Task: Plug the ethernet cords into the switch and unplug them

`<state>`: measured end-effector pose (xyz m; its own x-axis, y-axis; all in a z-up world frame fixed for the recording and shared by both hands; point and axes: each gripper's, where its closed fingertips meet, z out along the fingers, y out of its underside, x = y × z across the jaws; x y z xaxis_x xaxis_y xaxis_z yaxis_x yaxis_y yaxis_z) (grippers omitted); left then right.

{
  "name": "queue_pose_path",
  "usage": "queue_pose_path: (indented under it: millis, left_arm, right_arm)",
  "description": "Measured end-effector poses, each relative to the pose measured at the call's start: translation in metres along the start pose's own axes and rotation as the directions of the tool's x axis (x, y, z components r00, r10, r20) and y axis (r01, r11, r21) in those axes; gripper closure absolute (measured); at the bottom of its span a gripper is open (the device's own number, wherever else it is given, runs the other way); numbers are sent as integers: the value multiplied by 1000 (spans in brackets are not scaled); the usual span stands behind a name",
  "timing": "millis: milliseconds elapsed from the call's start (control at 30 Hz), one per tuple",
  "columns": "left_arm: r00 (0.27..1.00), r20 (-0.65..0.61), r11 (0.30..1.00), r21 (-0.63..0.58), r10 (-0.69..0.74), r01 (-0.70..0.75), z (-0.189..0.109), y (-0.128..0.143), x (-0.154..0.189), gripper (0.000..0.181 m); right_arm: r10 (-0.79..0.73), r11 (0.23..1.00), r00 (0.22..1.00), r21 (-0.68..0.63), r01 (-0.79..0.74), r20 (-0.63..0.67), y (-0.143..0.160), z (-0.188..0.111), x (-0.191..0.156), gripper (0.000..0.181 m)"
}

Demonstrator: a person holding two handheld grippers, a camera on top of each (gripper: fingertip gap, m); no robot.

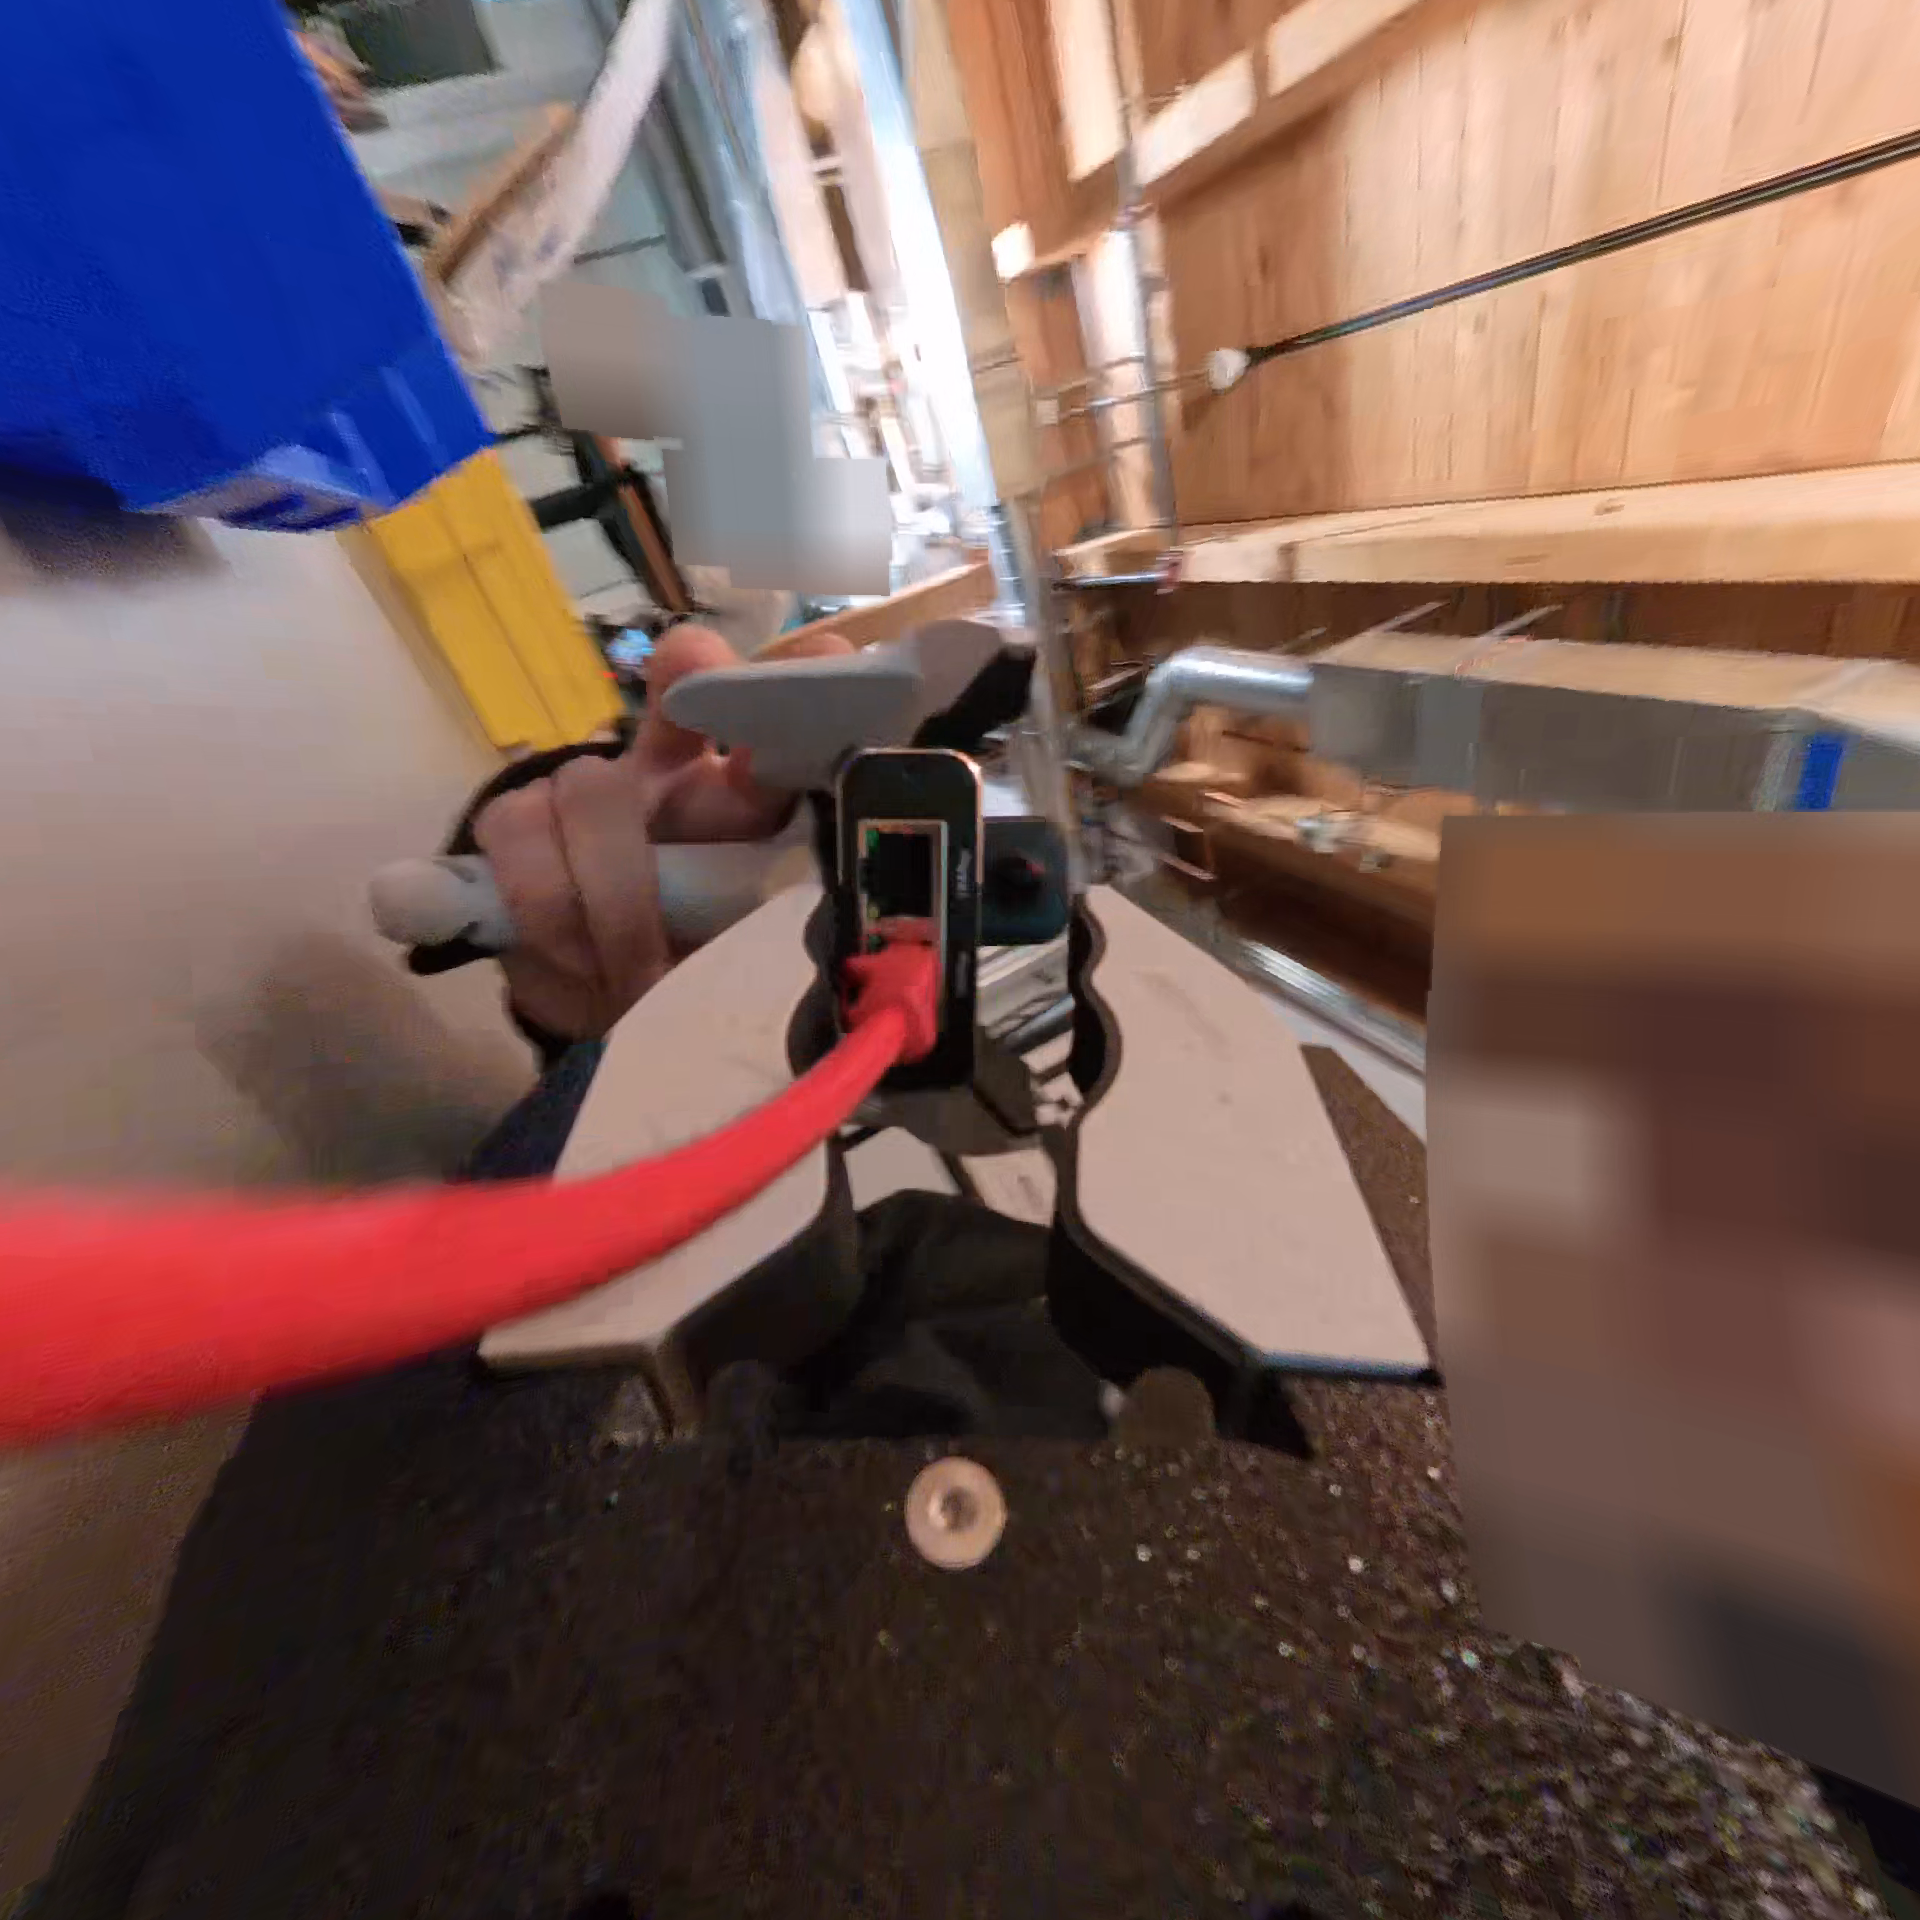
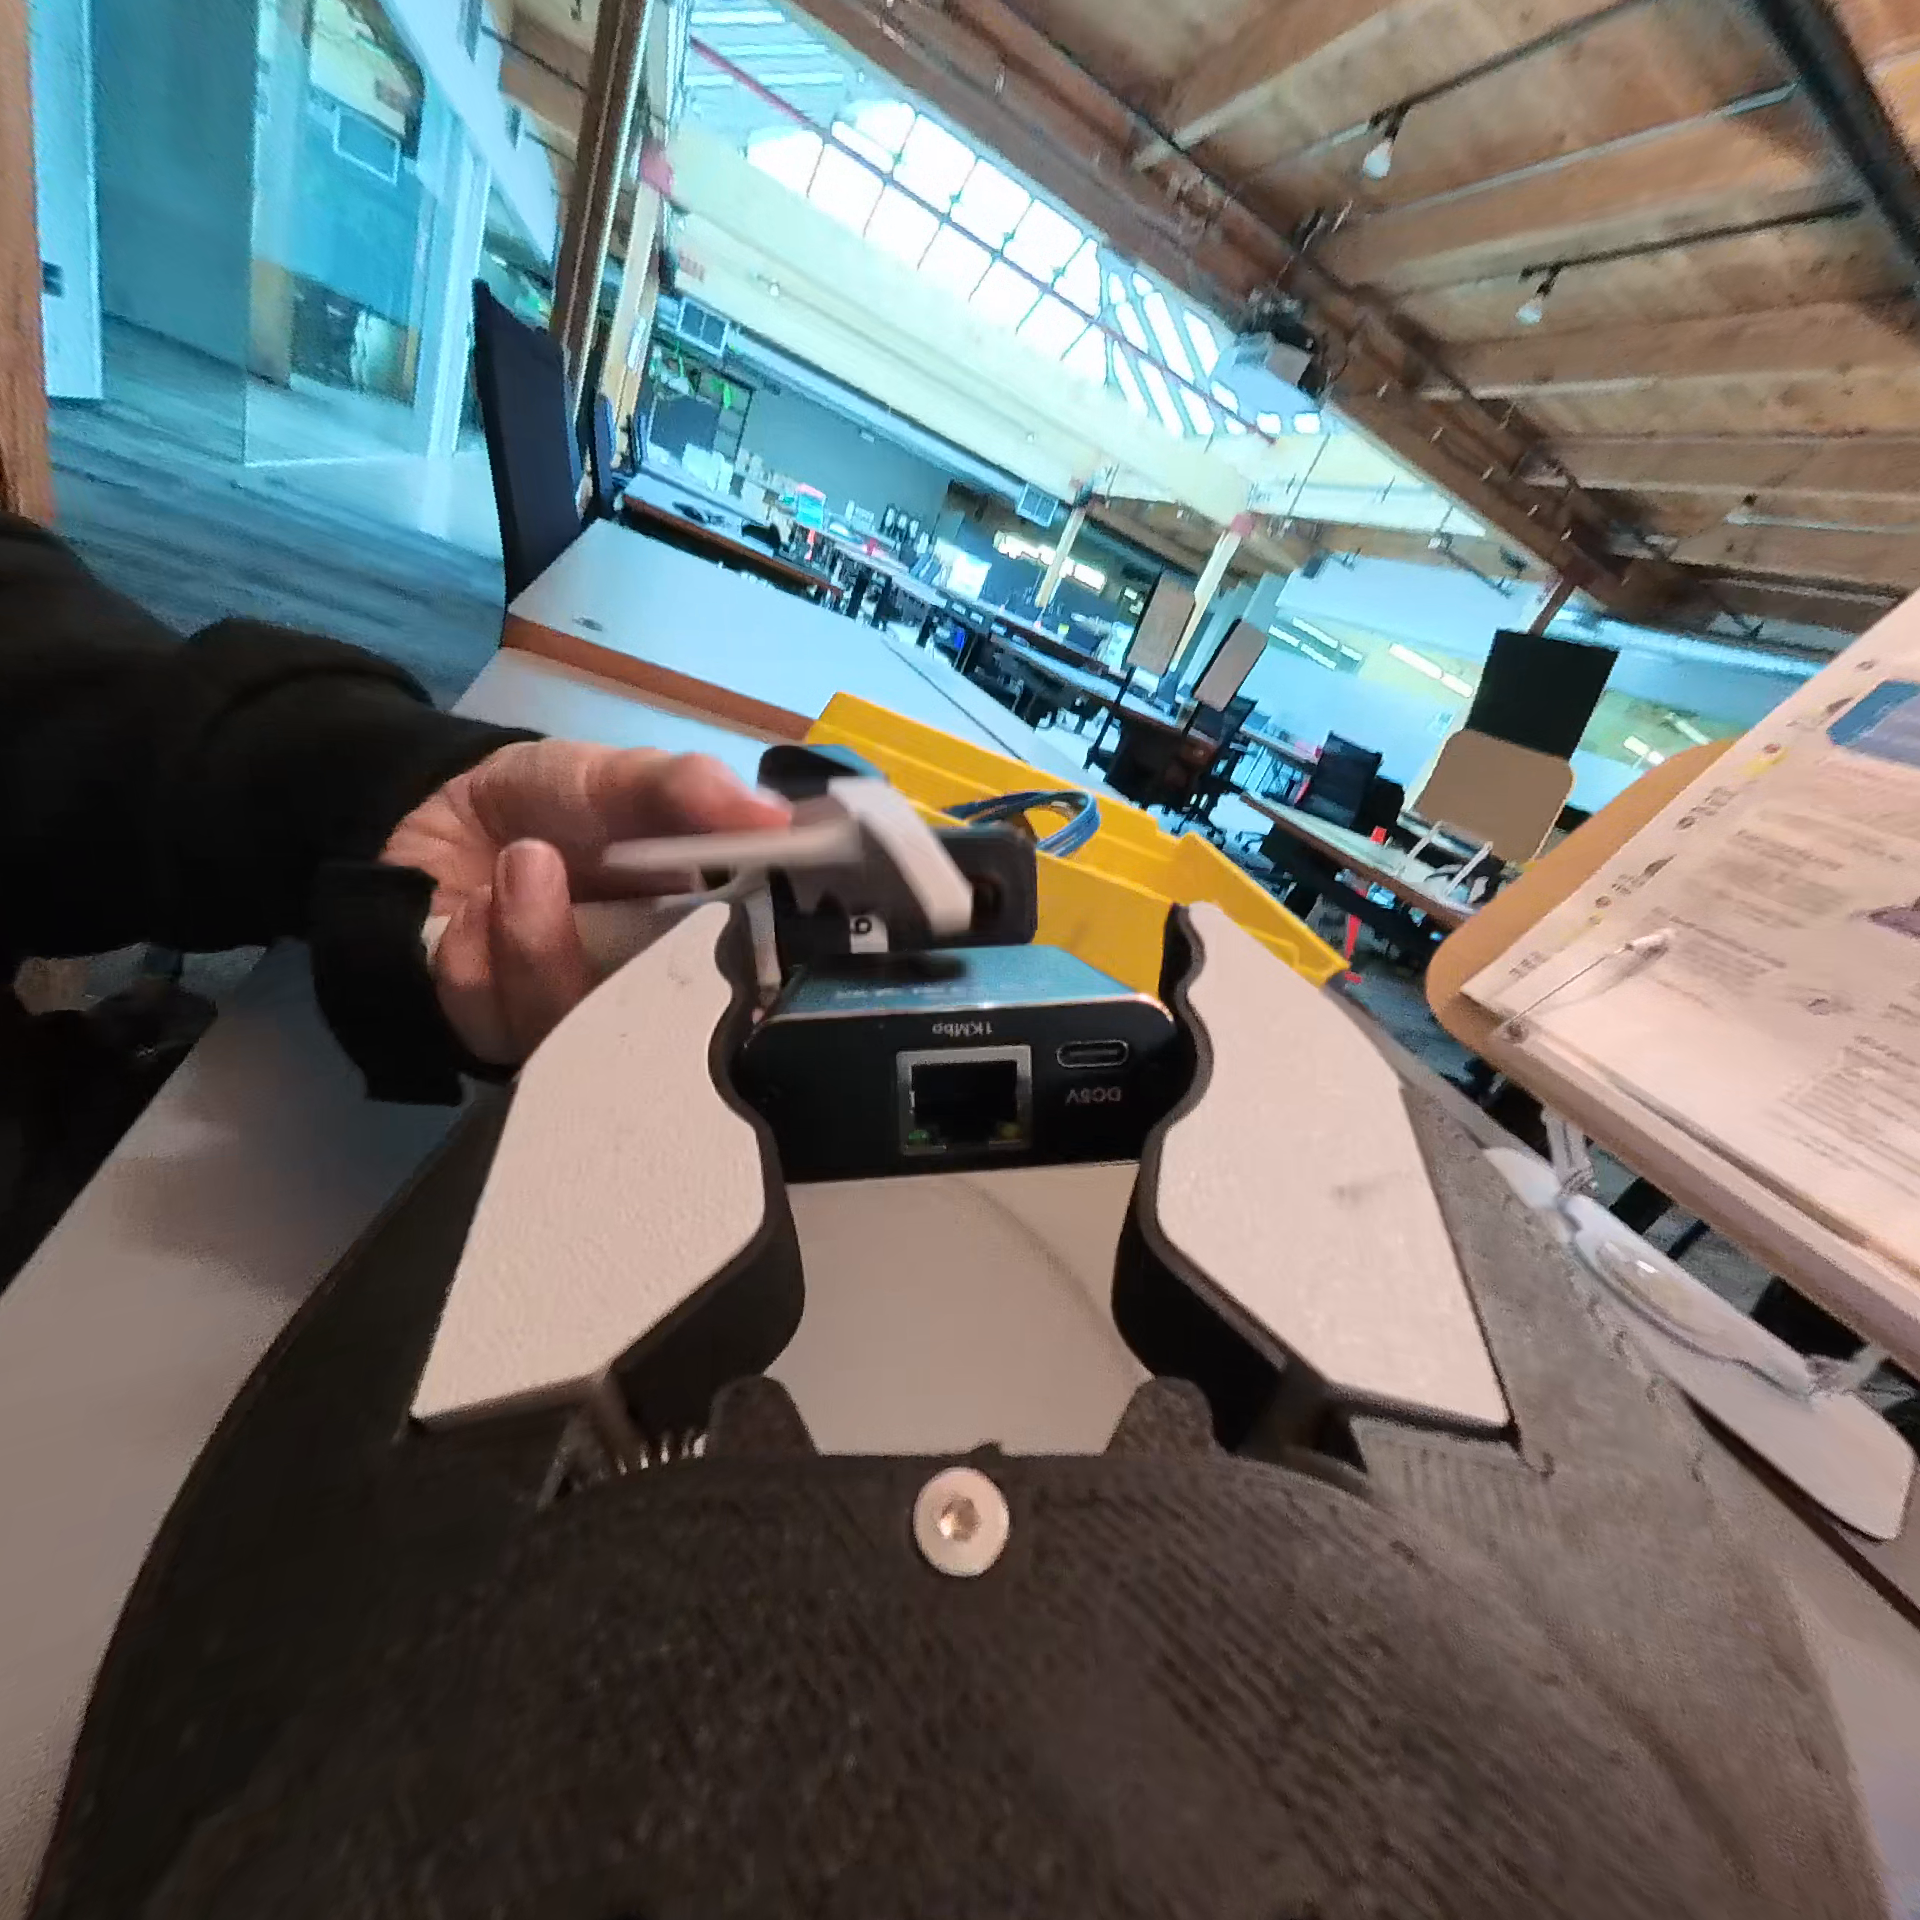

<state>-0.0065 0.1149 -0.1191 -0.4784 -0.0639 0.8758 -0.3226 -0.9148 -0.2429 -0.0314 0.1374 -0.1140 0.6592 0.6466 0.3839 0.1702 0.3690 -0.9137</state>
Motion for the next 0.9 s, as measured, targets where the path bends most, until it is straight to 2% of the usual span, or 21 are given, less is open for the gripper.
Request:
queue_pose_path:
  millis: [33,200,300,500,700,900]
  left_arm:
    - [997,66,999,-7,50,-50,-2,1,-9,154]
    - [958,234,986,-30,165,-163,-9,-3,-18,157]
    - [945,274,984,-55,176,-168,-11,-2,-14,158]
    - [873,399,960,-96,280,-264,-17,-6,-16,158]
    - [868,402,956,-114,293,-270,-15,-4,-13,157]
    - [868,415,962,-117,273,-247,-17,-3,-16,158]
  right_arm:
    - [6,1000,1000,-19,-6,2,4,2,0,107]
    - [-9,981,999,-194,15,31,29,0,-3,107]
    - [14,955,999,-297,2,50,46,1,-8,98]
    - [42,967,999,-254,-34,26,43,5,-7,100]
    - [74,981,997,-179,-73,-4,36,7,-5,106]
    - [-3,988,1000,-151,3,-3,33,9,-7,104]
